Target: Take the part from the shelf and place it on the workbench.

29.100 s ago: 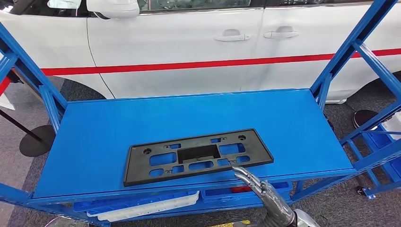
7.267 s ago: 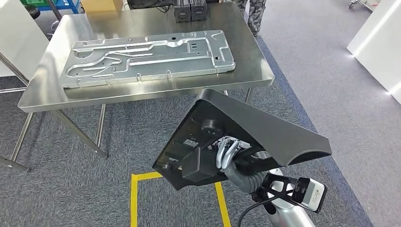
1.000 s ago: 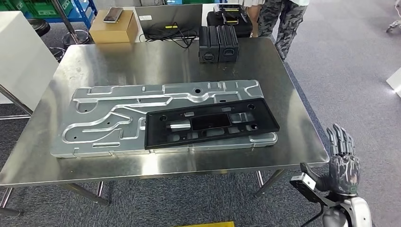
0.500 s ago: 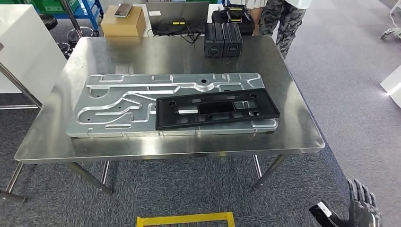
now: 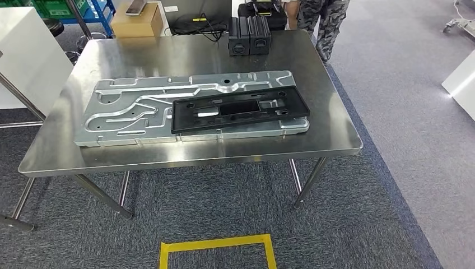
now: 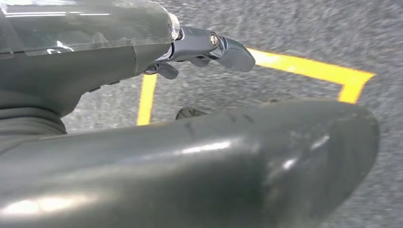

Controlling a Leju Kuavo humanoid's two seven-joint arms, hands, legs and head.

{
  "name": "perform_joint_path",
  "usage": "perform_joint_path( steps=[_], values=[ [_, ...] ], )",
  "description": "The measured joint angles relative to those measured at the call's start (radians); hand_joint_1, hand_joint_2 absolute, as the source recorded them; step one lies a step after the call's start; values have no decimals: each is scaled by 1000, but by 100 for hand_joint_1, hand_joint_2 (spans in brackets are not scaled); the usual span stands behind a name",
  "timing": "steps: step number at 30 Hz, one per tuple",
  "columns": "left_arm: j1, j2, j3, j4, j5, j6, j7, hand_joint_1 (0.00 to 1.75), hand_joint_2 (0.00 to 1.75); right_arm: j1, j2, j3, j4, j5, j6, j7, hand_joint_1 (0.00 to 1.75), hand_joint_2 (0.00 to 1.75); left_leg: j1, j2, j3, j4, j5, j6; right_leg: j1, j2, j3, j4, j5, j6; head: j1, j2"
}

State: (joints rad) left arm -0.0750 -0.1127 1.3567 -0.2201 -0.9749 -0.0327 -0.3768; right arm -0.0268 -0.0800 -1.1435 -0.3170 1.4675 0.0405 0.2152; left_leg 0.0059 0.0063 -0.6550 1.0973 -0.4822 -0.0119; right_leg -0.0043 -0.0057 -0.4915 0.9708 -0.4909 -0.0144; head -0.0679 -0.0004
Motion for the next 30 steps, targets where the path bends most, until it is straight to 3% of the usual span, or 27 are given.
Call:
perform_joint_path(
  steps=[2, 3, 4, 5, 7, 9, 10, 11, 12, 13, 14, 15, 17, 18, 19, 20, 22, 24, 25, 26, 28, 29, 30],
  values=[
    [0, 0, -6, 0, -6, -4, 3, 0, 0, -9, 30, -12, 28, 0, 26, -5, 0, 0, 0, -1, -30, 129, -96, -6, 4, -1, -31, 2, 24, -7, 0, 0],
    [-1, 0, -9, 0, -9, -5, 6, 0, 0, -14, 42, -15, 39, 1, 35, -13, 0, 0, 1, -1, -34, 181, -113, -7, 7, -2, -48, 3, 37, -8, 0, 0],
    [-2, 0, -12, 0, -12, -6, 10, 0, 0, -19, 53, -18, 49, 3, 42, -25, 0, 0, 1, -1, -24, 206, -105, -7, 10, -3, -65, 5, 49, -8, 0, 0],
    [-3, 0, -13, 0, -14, -6, 13, 0, 0, -25, 62, -20, 56, 4, 46, -38, 0, 0, 1, -1, 2, 196, -80, -5, 12, -4, -83, 8, 61, -8, 0, 0],
    [-8, 0, -14, 0, -16, -4, 20, 0, 0, -37, 76, -21, 66, 6, 46, -62, 0, 0, -2, -1, 107, 80, -40, 5, 16, -4, -116, 14, 84, -4, 0, 0],
    [-16, 1, -16, 0, -17, -2, 24, 0, 0, -46, 85, -21, 72, 6, 41, -79, 0, 0, -8, -1, 219, -75, -55, 17, 18, -6, -134, 22, 104, 3, 0, 0],
    [-19, 1, -16, 0, -18, -1, 26, 0, 0, -49, 87, -22, 74, 6, 39, -83, 0, 0, -12, -1, 248, -121, -67, 24, 17, -7, -138, 24, 113, 8, 0, 0],
    [-20, 1, -17, 0, -19, -1, 27, 0, 0, -52, 88, -23, 77, 6, 38, -86, 0, 0, -16, -1, 254, -141, -70, 30, 15, -9, -140, 24, 123, 13, 0, 0],
    [-19, 1, -18, 0, -19, -1, 29, 0, 0, -54, 88, -25, 78, 5, 38, -88, 0, 0, -16, 0, 246, -141, -61, 39, 12, -9, -143, 24, 129, 19, 0, 0],
    [-19, 1, -19, 1, -20, -1, 31, 0, 0, -55, 88, -28, 80, 3, 38, -88, 0, 0, -16, 2, 238, -143, -50, 47, 10, -6, -148, 31, 118, 25, 0, 0],
    [-18, 0, -19, 1, -20, -1, 32, 0, 0, -54, 88, -30, 81, 2, 37, -88, 0, 0, -14, 5, 226, -145, -36, 56, 8, -3, -157, 52, 85, 32, 0, 0],
    [-18, 0, -20, 1, -20, -1, 33, 0, 0, -54, 88, -32, 82, 1, 37, -88, 0, 0, -13, 7, 211, -146, -22, 62, 5, 0, -170, 93, 34, 38, 0, 0],
    [-18, 1, -21, 1, -21, -1, 33, 0, 0, -53, 88, -34, 84, 1, 36, -86, 0, 0, -13, 8, 176, -144, 5, 66, 0, 2, -198, 217, -71, 49, 0, 0],
    [-18, 1, -21, 1, -22, -1, 34, 0, 0, -53, 88, -35, 85, 0, 36, -86, 0, 0, -13, 8, 157, -142, 18, 65, -2, 2, -205, 275, -93, 53, 0, 0],
    [-17, 1, -21, 1, -23, -1, 34, 0, 0, -53, 88, -35, 86, 0, 36, -86, 0, 0, -13, 8, 138, -138, 30, 63, -3, 2, -200, 311, -89, 55, 0, 0],
    [-18, 1, -21, 1, -23, -1, 34, 0, 0, -54, 88, -35, 86, 0, 36, -85, 0, 0, -12, 8, 118, -133, 42, 61, -5, 2, -179, 315, -64, 57, 0, 0],
    [-18, 0, -22, 2, -23, -1, 35, 0, 0, -55, 87, -35, 87, 0, 36, -84, 0, 0, -11, 8, 81, -120, 62, 55, -7, 2, -86, 222, -13, 57, 0, 0],
    [-19, -1, -25, 3, -24, -1, 35, 0, 0, -57, 86, -35, 87, 1, 35, -83, 0, 0, -12, 7, 55, -104, 77, 45, -5, 4, 29, 67, -26, 49, 0, 0],
    [-20, -1, -27, 3, -24, -1, 35, 0, 0, -59, 86, -35, 87, 1, 35, -83, 0, 0, -13, 7, 48, -99, 85, 39, -2, 5, 62, 14, -43, 43, 0, 0],
    [-20, -2, -30, 3, -25, -1, 36, 0, 0, -60, 86, -35, 87, 1, 36, -83, 0, 0, -13, 7, 43, -97, 93, 33, 1, 5, 76, -16, -53, 36, 0, 0],
    [-21, -2, -34, 3, -30, 1, 41, 0, 0, -60, 86, -35, 88, 1, 36, -82, 0, 0, -11, 6, 33, -91, 97, 20, 0, 2, 66, -23, -44, 19, 0, 0],
    [-20, -2, -35, 3, -33, 1, 46, 0, 0, -60, 86, -35, 89, 1, 36, -81, 0, 0, -10, 5, 26, -74, 74, 15, -2, -1, 57, -24, -33, 9, 0, 0],
    [-20, -2, -37, 3, -36, 2, 50, 0, 0, -60, 86, -35, 89, 1, 37, -78, 0, 0, -8, 3, 14, -38, 32, 9, -3, -3, 45, -25, -20, 1, 0, 0]
  ],
)
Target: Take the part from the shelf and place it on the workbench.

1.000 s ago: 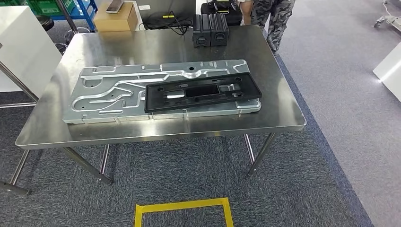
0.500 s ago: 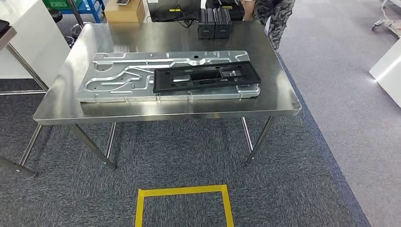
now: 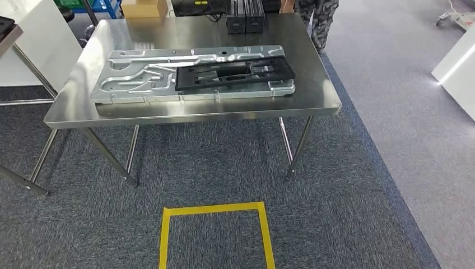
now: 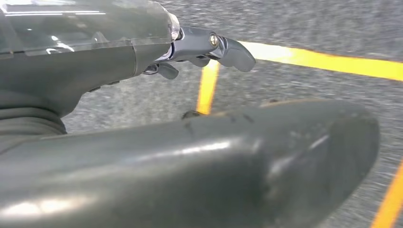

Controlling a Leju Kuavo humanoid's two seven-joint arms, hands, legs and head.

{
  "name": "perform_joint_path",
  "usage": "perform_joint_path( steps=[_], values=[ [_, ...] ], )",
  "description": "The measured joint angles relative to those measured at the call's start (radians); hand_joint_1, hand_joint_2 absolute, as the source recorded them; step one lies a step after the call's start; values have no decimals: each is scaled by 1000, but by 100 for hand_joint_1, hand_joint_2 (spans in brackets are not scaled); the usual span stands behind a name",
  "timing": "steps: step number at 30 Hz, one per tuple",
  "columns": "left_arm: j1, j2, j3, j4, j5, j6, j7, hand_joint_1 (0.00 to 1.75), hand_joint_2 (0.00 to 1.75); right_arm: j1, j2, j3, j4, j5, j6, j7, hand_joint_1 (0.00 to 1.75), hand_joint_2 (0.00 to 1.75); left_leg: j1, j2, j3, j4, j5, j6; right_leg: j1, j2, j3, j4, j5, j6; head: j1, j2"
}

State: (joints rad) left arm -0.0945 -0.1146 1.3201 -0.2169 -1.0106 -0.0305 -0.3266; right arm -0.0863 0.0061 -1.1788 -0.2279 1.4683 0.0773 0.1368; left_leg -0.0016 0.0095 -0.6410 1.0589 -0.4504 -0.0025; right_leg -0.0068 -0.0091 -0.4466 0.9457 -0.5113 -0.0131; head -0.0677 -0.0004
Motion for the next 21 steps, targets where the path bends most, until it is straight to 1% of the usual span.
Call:
perform_joint_path(
  steps=[1, 2, 3, 4, 5, 6, 7, 8, 9, 10, 11, 12, 13, 14, 15, 16, 17, 18, 19, 20, 21],
  values=[
    [0, 0, -1, 0, -3, 0, 4, 0, 0, 0, 0, 0, 0, 0, 0, 2, 0, 0, 3, -1, -16, 55, -55, -4, 2, -2, -14, 1, 12, -5, 0, 0],
    [0, -1, -2, 0, -5, 0, 8, 0, 0, 0, 0, 0, 0, 0, 1, 5, 0, 0, 5, -1, -31, 122, -106, -9, 3, -3, -29, 3, 23, -8, 0, 0],
    [0, -2, -3, 0, -6, 0, 10, 0, 0, 1, 0, 0, 0, 0, 1, 8, 0, 0, 7, -1, -42, 187, -135, -12, 5, -4, -46, 6, 35, -8, 0, 0],
    [0, -4, -3, 1, -7, -1, 12, 0, 0, 2, 0, 0, 0, 0, 1, 10, 0, 0, 8, -1, -43, 231, -139, -15, 6, -4, -65, 11, 46, -7, 0, 0],
    [0, -6, -4, 1, -8, -2, 12, 0, 0, 2, 0, 0, 0, 0, 2, 12, 0, 0, 10, -1, -30, 245, -119, -16, 7, -5, -84, 17, 56, -5, 0, 0],
    [0, -7, -6, 1, -10, -2, 10, 0, 0, 2, -1, 0, 0, 1, 3, 13, 0, 0, 11, -1, 1, 222, -89, -16, 7, -5, -104, 25, 66, -3, 0, 0],
    [-1, -9, -8, 1, -12, -3, 7, 0, 0, 3, -1, 0, 0, 2, 4, 14, 0, 0, 13, -1, 50, 166, -66, -14, 8, -4, -122, 34, 74, 0, 0, 0],
    [-2, -10, -11, 1, -14, -2, 2, 0, 0, 3, -1, 0, 0, 3, 4, 15, 0, 0, 12, -1, 110, 86, -62, -12, 9, -4, -137, 43, 82, 4, 0, 0],
    [-4, -10, -14, 1, -17, -1, -4, 0, 0, 4, -1, 0, 0, 3, 4, 15, 0, 0, 11, -2, 161, 9, -72, -6, 10, -4, -149, 50, 89, 9, 0, 0],
    [-5, -10, -18, 1, -20, 1, -9, 0, 0, 5, -1, 0, 0, 2, 3, 14, 0, 0, 9, -2, 194, -46, -87, 1, 10, -4, -157, 55, 97, 14, 0, 0],
    [-6, -10, -21, 1, -23, 2, -14, 0, 0, 6, -1, 0, 1, 0, 3, 11, 0, 0, 5, -3, 208, -77, -97, 9, 10, -5, -162, 57, 105, 20, 0, 0],
    [-5, -10, -24, 1, -25, 3, -16, 0, 0, 8, 0, -1, 1, -2, 2, 8, 0, 0, 4, -2, 203, -84, -94, 19, 9, -6, -165, 56, 115, 27, 0, 0],
    [-3, -10, -26, 1, -26, 4, -17, 0, 0, 10, 0, -2, 2, -4, 1, 5, 0, 0, 4, 0, 193, -85, -83, 28, 6, -4, -170, 57, 117, 33, 0, 0],
    [-3, -10, -27, 1, -27, 4, -18, 0, 0, 12, 2, -3, 3, -6, 1, 3, 0, 0, 4, 2, 182, -86, -71, 37, 4, -2, -178, 67, 102, 38, 0, 0],
    [-2, -10, -27, 1, -27, 4, -18, 0, 0, 14, 3, -5, 4, -6, 1, 2, 0, 0, 5, 3, 168, -89, -57, 45, 2, 0, -190, 94, 66, 44, 0, 0],
    [-2, -9, -27, 1, -27, 4, -18, 0, 0, 15, 4, -7, 5, -6, 0, 2, 0, 0, 5, 5, 152, -89, -43, 51, -1, 3, -204, 141, 12, 48, 0, 0],
    [-2, -8, -27, 1, -27, 4, -19, 0, 0, 16, 5, -9, 6, -6, 0, 2, 0, 0, 3, 4, 135, -89, -30, 54, -2, 4, -218, 201, -43, 52, 0, 0],
    [-1, -8, -27, 1, -27, 5, -19, 0, 0, 16, 5, -10, 6, -6, 0, 2, 0, 0, 2, 4, 118, -88, -16, 54, -3, 4, -229, 264, -82, 55, 0, 0],
    [0, -8, -28, 1, -28, 5, -19, 0, 0, 16, 5, -10, 7, -6, 0, 2, 0, 0, 0, 4, 101, -86, -3, 54, -4, 5, -230, 311, -94, 57, 0, 0],
    [0, -8, -28, 1, -28, 5, -19, 0, 0, 16, 5, -11, 7, -6, 0, 2, 0, 0, 0, 4, 83, -83, 9, 52, -4, 5, -218, 331, -81, 57, 0, 0],
    [0, -8, -28, 1, -28, 5, -19, 0, 0, 16, 5, -11, 7, -7, 0, 2, 0, 0, 0, 5, 65, -79, 21, 50, -4, 5, -190, 319, -53, 56, 0, 0]
  ],
)
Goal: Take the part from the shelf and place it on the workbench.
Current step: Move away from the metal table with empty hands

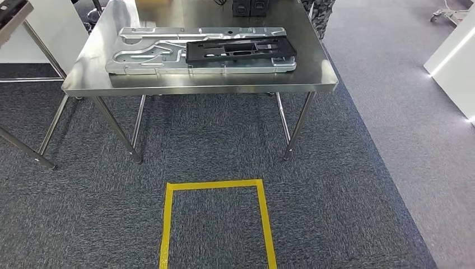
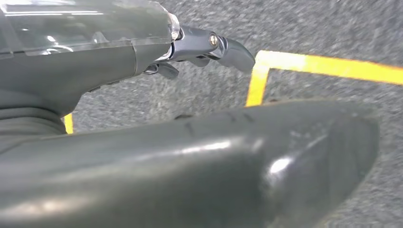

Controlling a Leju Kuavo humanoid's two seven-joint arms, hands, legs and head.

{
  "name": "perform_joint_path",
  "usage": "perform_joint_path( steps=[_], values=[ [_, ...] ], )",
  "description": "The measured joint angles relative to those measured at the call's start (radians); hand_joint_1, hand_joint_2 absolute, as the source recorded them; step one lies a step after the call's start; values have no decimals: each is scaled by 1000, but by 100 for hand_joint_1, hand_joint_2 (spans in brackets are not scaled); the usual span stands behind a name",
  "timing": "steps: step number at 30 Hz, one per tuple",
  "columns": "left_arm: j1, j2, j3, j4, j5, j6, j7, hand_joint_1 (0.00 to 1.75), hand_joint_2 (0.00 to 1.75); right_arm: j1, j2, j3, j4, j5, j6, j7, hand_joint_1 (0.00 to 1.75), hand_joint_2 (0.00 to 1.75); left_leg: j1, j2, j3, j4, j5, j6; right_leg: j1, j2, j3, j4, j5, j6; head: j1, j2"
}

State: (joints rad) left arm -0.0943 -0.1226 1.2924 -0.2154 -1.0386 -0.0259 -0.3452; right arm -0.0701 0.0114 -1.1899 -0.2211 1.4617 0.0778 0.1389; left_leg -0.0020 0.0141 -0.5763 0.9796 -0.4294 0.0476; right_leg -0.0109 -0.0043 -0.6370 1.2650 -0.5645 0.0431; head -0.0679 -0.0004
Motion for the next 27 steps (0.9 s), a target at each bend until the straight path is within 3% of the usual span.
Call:
perform_joint_path(
  steps=[2, 4, 5, 6, 8, 9, 10, 12, 13, 14, 15, 17, 19, 20, 22, 23, 24, 27],
  values=[
    [0, 0, 0, 0, 0, 0, 0, 0, 0, -1, 0, 0, 0, 0, 0, 0, 0, 0, 0, -1, -32, 9, 21, -5, 0, 1, 106, -118, 40, -5, 0, 0],
    [-1, 0, -1, 0, -1, 2, 0, 0, 0, -5, 0, 0, 0, -2, -1, 0, 0, 0, -2, -1, -49, 18, 39, -15, 5, 1, 211, -269, 23, -16, 0, 0],
    [-1, 0, -2, 0, -3, 5, 0, 0, 0, -7, 0, -1, 0, -4, -2, -1, 0, 0, -2, -1, -53, 19, 49, -21, 8, 2, 236, -310, 11, -23, 0, 0],
    [-1, 1, -2, 0, -5, 8, 1, 0, 0, -8, 1, -2, 0, -7, -2, -2, 0, 0, -1, 0, -55, 18, 59, -27, 11, 1, 241, -328, 9, -30, 0, 0],
    [-1, 9, -5, 0, -10, 11, 4, 0, 0, -10, 7, -7, 1, -14, -4, -3, 0, 0, 3, -2, -63, 26, 56, -39, 10, -4, 225, -328, 29, -47, 0, 0],
    [-1, 14, -6, 0, -14, 12, 7, 0, 0, -11, 10, -9, 2, -18, -5, -3, 0, 0, 4, -4, -72, 49, 25, -44, 9, -7, 213, -329, 42, -55, 0, 0],
    [-1, 19, -9, 0, -17, 13, 11, 0, 0, -12, 13, -11, 2, -20, -7, -2, 0, 0, 5, -5, -85, 92, -23, -48, 8, -9, 199, -329, 56, -62, 0, 0],
    [-1, 25, -16, 0, -25, 13, 17, 0, 0, -13, 19, -14, 3, -25, -9, 6, 0, 0, 8, -7, -113, 221, -127, -57, 11, -11, 164, -325, 81, -67, 0, 0],
    [-1, 29, -19, 0, -28, 12, 19, 0, 0, -13, 22, -15, 3, -27, -10, 13, 0, 0, 9, -7, -119, 280, -149, -60, 13, -12, 146, -322, 93, -67, 0, 0],
    [-1, 32, -22, 0, -31, 11, 19, 0, 0, -12, 25, -17, 3, -29, -9, 22, 0, 0, 11, -7, -113, 314, -144, -63, 14, -12, 125, -317, 106, -66, 0, 0],
    [-1, 36, -25, 0, -33, 9, 20, 0, 0, -12, 29, -20, 4, -31, -8, 31, 0, 0, 13, -7, -91, 315, -120, -64, 15, -13, 103, -310, 117, -64, 0, 0],
    [-2, 42, -27, 0, -37, 6, 22, 0, 0, -11, 34, -27, 5, -35, -6, 44, 0, 0, 15, -7, 6, 213, -77, -62, 15, -12, 60, -290, 137, -58, 0, 0],
    [-6, 46, -30, 0, -39, 3, 25, 0, 0, -10, 39, -32, 6, -38, -5, 50, 0, 0, 11, -8, 115, 61, -98, -54, 16, -12, 30, -272, 152, -48, 0, 0],
    [-7, 47, -32, 0, -40, 3, 26, 0, 0, -9, 41, -33, 7, -38, -4, 52, 0, 0, 9, -9, 143, 14, -114, -48, 16, -13, 23, -266, 160, -42, 0, 0],
    [-6, 48, -33, 0, -40, -1, 32, 0, 0, -5, 44, -37, 8, -41, -4, 58, 0, 0, 5, -8, 141, -10, -113, -32, 14, -13, 14, -264, 176, -30, 0, 0],
    [-5, 49, -33, 0, -40, -5, 39, 0, 0, -4, 44, -40, 8, -44, -4, 60, 0, 0, 4, -5, 131, -11, -102, -23, 11, -11, 7, -258, 169, -24, 0, 0],
    [-4, 49, -33, 0, -40, -11, 49, 0, 0, -3, 46, -42, 9, -46, -4, 64, 0, 0, 4, -3, 120, -12, -90, -14, 9, -8, -2, -239, 142, -18, 0, 0],
    [-2, 53, -35, 0, -46, -35, 82, 0, 0, -2, 51, -49, 11, -50, -2, 74, 0, 0, 2, 0, 74, -12, -52, -1, 4, -4, -43, -81, -10, -9, 0, 0]
  ],
)
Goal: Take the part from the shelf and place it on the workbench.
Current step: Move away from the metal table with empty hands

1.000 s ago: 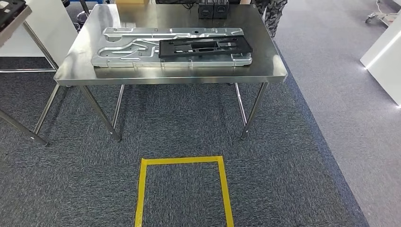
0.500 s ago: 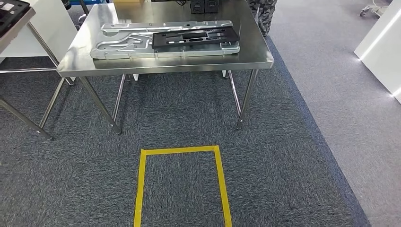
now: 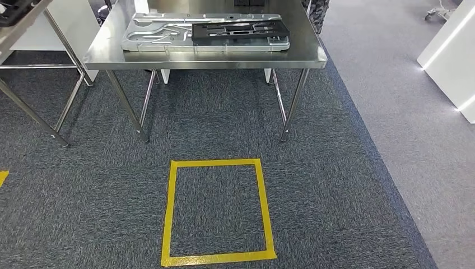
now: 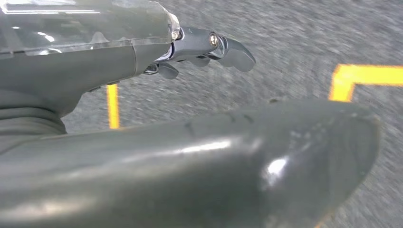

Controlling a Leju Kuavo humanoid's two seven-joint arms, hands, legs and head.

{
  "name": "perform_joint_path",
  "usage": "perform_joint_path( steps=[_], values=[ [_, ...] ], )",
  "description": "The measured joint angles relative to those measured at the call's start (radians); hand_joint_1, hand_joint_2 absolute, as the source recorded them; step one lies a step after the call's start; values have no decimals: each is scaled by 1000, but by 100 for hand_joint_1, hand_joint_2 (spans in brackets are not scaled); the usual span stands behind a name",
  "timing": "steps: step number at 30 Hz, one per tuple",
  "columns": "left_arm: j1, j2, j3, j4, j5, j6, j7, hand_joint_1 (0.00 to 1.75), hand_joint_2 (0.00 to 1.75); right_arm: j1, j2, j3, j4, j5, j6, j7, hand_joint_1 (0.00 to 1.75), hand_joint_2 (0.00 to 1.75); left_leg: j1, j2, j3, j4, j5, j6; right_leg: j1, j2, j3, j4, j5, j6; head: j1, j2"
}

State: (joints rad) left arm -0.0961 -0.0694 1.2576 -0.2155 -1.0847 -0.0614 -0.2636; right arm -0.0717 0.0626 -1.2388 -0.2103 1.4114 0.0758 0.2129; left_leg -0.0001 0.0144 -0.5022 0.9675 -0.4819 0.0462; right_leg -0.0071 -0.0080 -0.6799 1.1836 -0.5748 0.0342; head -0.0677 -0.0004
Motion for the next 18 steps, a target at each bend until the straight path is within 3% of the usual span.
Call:
perform_joint_path(
  steps=[1, 2, 3, 4, 5, 6, 7, 9, 11, 12, 13, 15, 16, 17, 18],
  values=[
    [1, 2, -3, 0, -4, -8, 10, 0, 0, 0, 2, -2, 0, -1, 1, 1, 0, 0, -2, 0, -17, 1, 13, 0, 0, 1, -8, 60, -28, 1, 0, 0],
    [2, 4, -6, 0, -9, -15, 18, 0, 0, -1, 4, -4, 1, -3, 2, -1, 0, 0, -3, 0, -35, 4, 25, -1, 0, 2, -5, 98, -29, 1, 0, 0],
    [3, 6, -10, 0, -13, -19, 24, 0, 0, -2, 6, -6, 1, -6, 3, -6, 0, 0, -4, 0, -51, 7, 37, -3, 0, 2, 13, 105, -8, 0, 0, 0],
    [3, 8, -13, 0, -17, -24, 29, 0, 0, -2, 7, -7, 1, -10, 2, -14, 0, 0, -4, 0, -68, 11, 48, -5, 1, 3, 51, 74, 24, -2, 0, 0],
    [3, 10, -16, 0, -21, -27, 33, 0, 0, -3, 9, -8, 1, -15, 2, -25, 0, 0, -4, -1, -82, 16, 57, -7, 1, 4, 104, 11, 49, -6, 0, 0],
    [3, 11, -19, 0, -24, -31, 35, 0, 0, -6, 10, -9, 1, -19, 1, -36, 0, 0, -5, -1, -94, 21, 64, -10, 4, 4, 166, -72, 55, -11, 0, 0],
    [2, 12, -22, 0, -27, -34, 36, 0, 0, -8, 11, -10, 1, -22, 1, -45, 0, 0, -6, -1, -103, 25, 73, -15, 6, 5, 219, -151, 49, -17, 0, 0],
    [1, 14, -31, 0, -34, -41, 35, 0, 0, -13, 13, -11, 1, -25, 0, -57, 0, 0, -6, -1, -111, 25, 91, -25, 12, 6, 267, -235, 30, -28, 0, 0],
    [1, 18, -38, 0, -43, -48, 31, 0, 0, -14, 17, -12, 2, -27, 1, -61, 0, 0, -3, -2, -118, 23, 102, -37, 12, 3, 257, -243, 46, -41, 0, 0],
    [2, 20, -41, 0, -46, -51, 29, 0, 0, -15, 19, -12, 2, -28, 1, -62, 0, 0, -2, -4, -126, 36, 86, -43, 10, 0, 247, -245, 57, -50, 0, 0],
    [3, 22, -44, 0, -48, -52, 28, 0, 0, -16, 20, -13, 2, -27, 2, -61, 0, 0, -1, -5, -139, 67, 50, -47, 8, -3, 236, -248, 70, -57, 0, 0],
    [3, 23, -48, 0, -49, -52, 28, 0, 0, -17, 21, -13, 3, -25, 2, -62, 0, 0, 4, -7, -175, 186, -49, -56, 9, -5, 209, -247, 88, -66, 0, 0],
    [4, 23, -50, 0, -49, -51, 29, 0, 0, -16, 21, -13, 3, -24, 2, -63, 0, 0, 7, -7, -190, 253, -80, -60, 10, -6, 196, -246, 97, -66, 0, 0],
    [4, 23, -52, 0, -49, -49, 31, 0, 0, -16, 21, -13, 3, -23, 2, -64, 0, 0, 9, -7, -195, 305, -85, -63, 11, -6, 183, -244, 105, -65, 0, 0],
    [5, 23, -54, 0, -49, -47, 34, 0, 0, -16, 21, -13, 3, -21, 3, -65, 0, 0, 10, -7, -187, 327, -68, -65, 11, -7, 169, -241, 114, -64, 0, 0]
  ],
)
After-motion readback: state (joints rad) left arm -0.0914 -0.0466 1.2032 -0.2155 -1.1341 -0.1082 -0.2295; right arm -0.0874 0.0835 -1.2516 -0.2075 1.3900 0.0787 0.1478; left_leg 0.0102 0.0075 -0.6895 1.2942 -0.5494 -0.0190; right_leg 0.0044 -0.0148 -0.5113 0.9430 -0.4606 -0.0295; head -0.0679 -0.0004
